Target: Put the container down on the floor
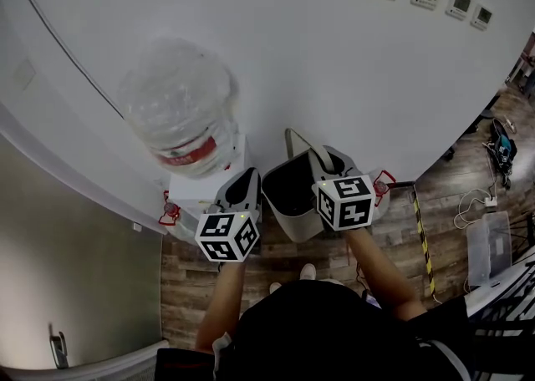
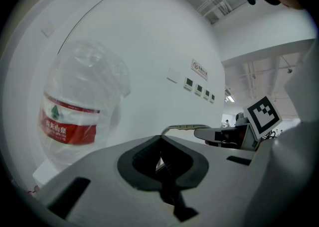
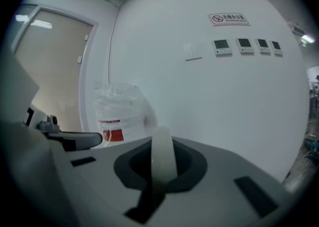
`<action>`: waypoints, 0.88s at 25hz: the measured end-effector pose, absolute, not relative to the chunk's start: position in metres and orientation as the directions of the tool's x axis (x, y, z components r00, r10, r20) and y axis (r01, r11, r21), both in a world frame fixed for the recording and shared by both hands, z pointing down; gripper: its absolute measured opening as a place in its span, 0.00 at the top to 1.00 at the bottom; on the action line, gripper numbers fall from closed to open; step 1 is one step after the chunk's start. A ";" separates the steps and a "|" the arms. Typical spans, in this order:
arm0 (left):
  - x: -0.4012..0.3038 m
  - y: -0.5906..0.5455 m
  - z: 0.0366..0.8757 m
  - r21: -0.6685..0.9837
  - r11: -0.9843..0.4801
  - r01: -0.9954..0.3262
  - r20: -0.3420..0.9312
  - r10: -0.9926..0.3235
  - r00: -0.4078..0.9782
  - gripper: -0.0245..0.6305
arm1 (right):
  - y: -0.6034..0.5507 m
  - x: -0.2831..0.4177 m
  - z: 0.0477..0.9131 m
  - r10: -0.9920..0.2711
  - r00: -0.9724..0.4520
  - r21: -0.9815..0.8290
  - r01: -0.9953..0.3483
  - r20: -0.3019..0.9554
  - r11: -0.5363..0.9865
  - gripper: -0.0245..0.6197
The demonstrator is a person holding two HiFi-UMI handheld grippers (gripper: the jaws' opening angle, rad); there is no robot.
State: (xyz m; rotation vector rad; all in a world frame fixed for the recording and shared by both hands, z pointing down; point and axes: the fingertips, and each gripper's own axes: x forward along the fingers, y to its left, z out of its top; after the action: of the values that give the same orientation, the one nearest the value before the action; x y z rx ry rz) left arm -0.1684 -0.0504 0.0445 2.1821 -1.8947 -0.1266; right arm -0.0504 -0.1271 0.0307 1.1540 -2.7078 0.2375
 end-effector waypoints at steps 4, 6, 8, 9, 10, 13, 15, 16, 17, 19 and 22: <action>-0.157 -0.069 0.046 0.242 -0.126 -0.962 0.100 -0.983 0.153 0.94 | -0.142 -0.045 0.033 -0.684 -0.691 -0.085 -0.715 0.236 0.693 0.91; -0.151 -0.080 0.048 0.242 -0.126 -0.962 0.104 -0.983 0.154 0.94 | -0.151 -0.041 0.036 -0.678 -0.695 -0.090 -0.711 0.240 0.697 0.91; -0.146 -0.089 0.049 0.243 -0.122 -0.962 0.108 -0.982 0.152 0.94 | -0.159 -0.038 0.040 -0.672 -0.699 -0.094 -0.707 0.245 0.701 0.91; -0.144 -0.094 0.050 0.244 -0.121 -0.962 0.110 -0.982 0.152 0.94 | -0.163 -0.036 0.042 -0.670 -0.700 -0.096 -0.706 0.248 0.702 0.91; -0.141 -0.097 0.052 0.245 -0.120 -0.962 0.113 -0.982 0.151 0.94 | -0.167 -0.034 0.044 -0.668 -0.700 -0.097 -0.705 0.252 0.702 0.91; -0.135 -0.106 0.057 0.244 -0.110 -0.963 0.126 -0.981 0.144 0.94 | -0.178 -0.028 0.050 -0.661 -0.703 -0.102 -0.701 0.260 0.706 0.91; -0.135 -0.110 0.063 0.247 -0.095 -0.964 0.139 -0.981 0.132 0.94 | -0.184 -0.026 0.057 -0.654 -0.708 -0.108 -0.697 0.266 0.709 0.91; -0.134 -0.113 0.067 0.248 -0.088 -0.965 0.144 -0.981 0.127 0.94 | -0.187 -0.025 0.061 -0.651 -0.709 -0.110 -0.695 0.271 0.711 0.91; -0.133 -0.116 0.070 0.246 -0.084 -0.966 0.148 -0.981 0.124 0.94 | -0.191 -0.025 0.065 -0.649 -0.708 -0.109 -0.694 0.277 0.711 0.91; -0.132 -0.123 0.076 0.241 -0.080 -0.967 0.160 -0.980 0.121 0.94 | -0.198 -0.023 0.072 -0.651 -0.702 -0.107 -0.699 0.289 0.707 0.91; -0.134 -0.130 0.082 0.240 -0.077 -0.968 0.178 -0.977 0.122 0.94 | -0.205 -0.026 0.080 -0.649 -0.697 -0.119 -0.704 0.307 0.700 0.91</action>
State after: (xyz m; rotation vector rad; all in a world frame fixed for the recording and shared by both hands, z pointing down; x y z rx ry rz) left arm -0.1342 -0.1304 0.0817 2.1070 -1.9030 -0.0422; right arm -0.0260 -0.2052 0.0798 1.0803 -2.6681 0.3334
